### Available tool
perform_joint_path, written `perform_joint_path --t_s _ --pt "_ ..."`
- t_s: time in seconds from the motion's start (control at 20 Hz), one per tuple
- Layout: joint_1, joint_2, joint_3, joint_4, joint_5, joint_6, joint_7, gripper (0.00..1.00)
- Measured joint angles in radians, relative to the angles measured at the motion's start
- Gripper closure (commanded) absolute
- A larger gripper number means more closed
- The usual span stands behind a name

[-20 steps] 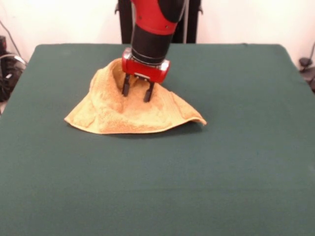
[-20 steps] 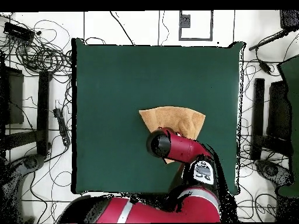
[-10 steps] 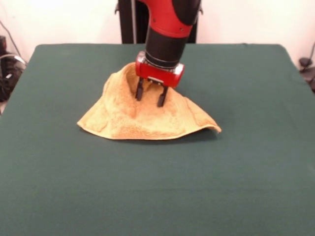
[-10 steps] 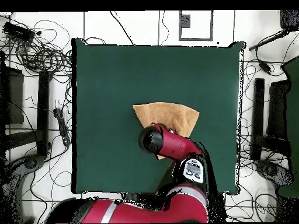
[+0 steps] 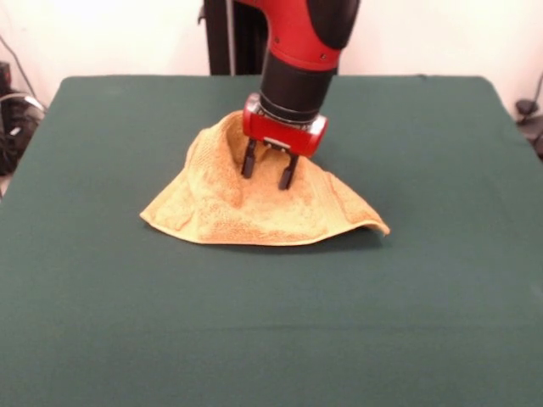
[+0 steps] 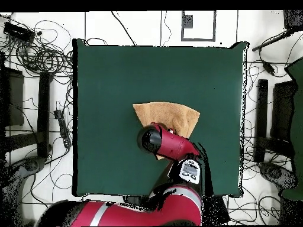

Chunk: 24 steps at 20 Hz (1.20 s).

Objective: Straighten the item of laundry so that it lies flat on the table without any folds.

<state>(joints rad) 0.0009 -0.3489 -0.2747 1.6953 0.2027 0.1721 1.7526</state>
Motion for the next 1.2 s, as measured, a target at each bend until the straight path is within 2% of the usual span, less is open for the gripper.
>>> perform_joint_path --t_s 1.2 --pt "0.078 0.04 -0.07 -0.01 0.133 0.0 0.0 0.0"
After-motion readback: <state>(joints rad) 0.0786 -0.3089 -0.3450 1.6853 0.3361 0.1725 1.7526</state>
